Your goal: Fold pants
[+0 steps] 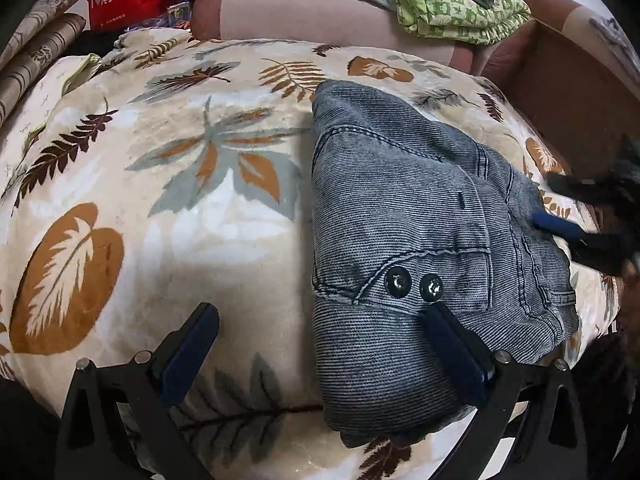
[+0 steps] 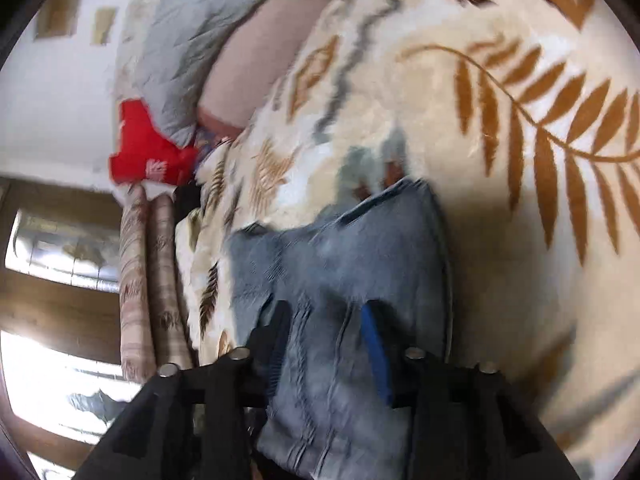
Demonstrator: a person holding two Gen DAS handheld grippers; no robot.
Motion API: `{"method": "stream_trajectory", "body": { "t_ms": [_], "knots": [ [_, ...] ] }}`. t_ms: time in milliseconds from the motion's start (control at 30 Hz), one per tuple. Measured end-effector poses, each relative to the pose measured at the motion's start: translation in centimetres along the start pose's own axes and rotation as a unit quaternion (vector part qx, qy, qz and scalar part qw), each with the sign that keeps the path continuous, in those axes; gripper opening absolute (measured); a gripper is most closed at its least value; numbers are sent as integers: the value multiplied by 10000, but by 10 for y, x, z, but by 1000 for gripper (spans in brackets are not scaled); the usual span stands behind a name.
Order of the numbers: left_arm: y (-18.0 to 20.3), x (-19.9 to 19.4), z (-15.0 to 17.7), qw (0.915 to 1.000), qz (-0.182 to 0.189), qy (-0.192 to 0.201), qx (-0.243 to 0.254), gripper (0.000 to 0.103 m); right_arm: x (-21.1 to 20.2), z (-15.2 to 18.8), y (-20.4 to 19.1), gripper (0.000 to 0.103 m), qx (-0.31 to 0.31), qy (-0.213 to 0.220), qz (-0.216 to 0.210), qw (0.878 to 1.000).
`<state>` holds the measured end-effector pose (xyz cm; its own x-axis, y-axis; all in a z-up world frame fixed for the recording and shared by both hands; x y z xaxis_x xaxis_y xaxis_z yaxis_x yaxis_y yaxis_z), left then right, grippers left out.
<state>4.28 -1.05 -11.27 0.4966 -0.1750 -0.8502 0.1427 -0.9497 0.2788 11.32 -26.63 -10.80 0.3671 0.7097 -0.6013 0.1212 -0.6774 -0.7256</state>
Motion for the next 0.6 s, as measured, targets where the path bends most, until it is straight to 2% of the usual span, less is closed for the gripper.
{"method": "stream_trajectory", "body": {
  "t_ms": [100,133,167,200,267,333,367,433,467,500,533,600],
  "knots": [
    [2,-1,1,10000,-58,-2,16,103,-5,24,-15,65,-204,-62,-144,9997],
    [4,0,0,9999,-99,2,49,103,1,34,-11,65,-380,-334,52,9987],
    [5,-2,0,9999,-145,30,73,103,5,38,-6,61,-423,-350,16,9985],
    [6,-3,1,9998,-192,62,91,103,2,38,1,57,-227,-229,-62,9995],
    [7,-6,2,9996,-256,99,104,103,-7,33,-1,59,3,-187,-15,9998],
    [7,-7,2,9995,-286,109,124,103,-21,33,-20,61,-397,-115,388,9984],
    [7,-7,2,9994,-297,111,133,103,-28,36,-34,61,-649,-81,321,9973],
    [7,-8,2,9994,-313,120,120,103,-38,42,-43,62,-726,-31,1,9974],
    [7,-7,3,9993,-324,123,117,103,-36,48,-39,62,-740,-71,79,9972],
    [8,-7,3,9994,-307,116,118,103,-27,56,-27,61,-772,-293,482,9954],
    [9,-6,3,9992,-349,114,134,103,-17,61,-13,56,-759,-489,708,9934],
    [9,-8,4,9989,-379,183,208,103,-20,63,-2,52,-473,-222,456,9976]
  ]
}}
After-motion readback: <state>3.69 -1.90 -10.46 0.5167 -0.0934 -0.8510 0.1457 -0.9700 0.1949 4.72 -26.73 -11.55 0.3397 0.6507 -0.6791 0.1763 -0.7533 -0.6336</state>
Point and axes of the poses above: each gripper's, at about its wrist camera, not at the fingertips, and x roughly the way its jaws point, y to its right, z to its underside, the point moved 3 cm from there along x, roughly the way its jaws point, and after that the axes turned 14 degrees about -x, right-handed, at the moved point
